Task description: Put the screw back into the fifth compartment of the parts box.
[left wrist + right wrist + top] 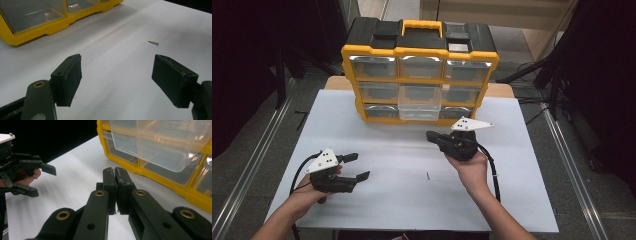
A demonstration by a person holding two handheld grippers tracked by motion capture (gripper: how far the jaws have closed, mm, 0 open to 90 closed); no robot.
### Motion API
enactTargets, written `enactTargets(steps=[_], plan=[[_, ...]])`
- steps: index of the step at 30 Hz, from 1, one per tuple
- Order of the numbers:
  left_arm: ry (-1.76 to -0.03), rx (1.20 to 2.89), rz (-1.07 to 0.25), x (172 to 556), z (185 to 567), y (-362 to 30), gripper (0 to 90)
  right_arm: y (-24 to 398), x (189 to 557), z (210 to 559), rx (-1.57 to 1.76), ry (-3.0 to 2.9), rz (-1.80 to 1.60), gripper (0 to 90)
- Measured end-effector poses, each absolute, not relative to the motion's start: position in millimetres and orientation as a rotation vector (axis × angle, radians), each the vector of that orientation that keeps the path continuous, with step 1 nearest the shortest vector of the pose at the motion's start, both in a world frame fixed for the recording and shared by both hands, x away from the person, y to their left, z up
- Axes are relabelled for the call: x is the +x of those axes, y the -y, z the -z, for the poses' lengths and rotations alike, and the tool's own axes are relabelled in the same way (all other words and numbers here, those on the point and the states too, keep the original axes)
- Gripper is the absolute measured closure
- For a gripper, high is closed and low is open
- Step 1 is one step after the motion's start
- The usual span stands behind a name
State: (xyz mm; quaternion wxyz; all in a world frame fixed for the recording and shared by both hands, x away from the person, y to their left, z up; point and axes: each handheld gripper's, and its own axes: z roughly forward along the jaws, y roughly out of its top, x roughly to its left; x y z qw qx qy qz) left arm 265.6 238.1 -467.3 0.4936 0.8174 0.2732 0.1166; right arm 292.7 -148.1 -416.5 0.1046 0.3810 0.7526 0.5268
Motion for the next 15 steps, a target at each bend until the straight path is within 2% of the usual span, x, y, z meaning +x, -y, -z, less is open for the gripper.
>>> enactTargets(steps=[15], plan=[[-0.66, 1.981, -0.282, 265.9, 466.8, -239.0, 24.1, 141.3, 297.4, 403.6, 1.128, -2.193, -1.558, 88.8]])
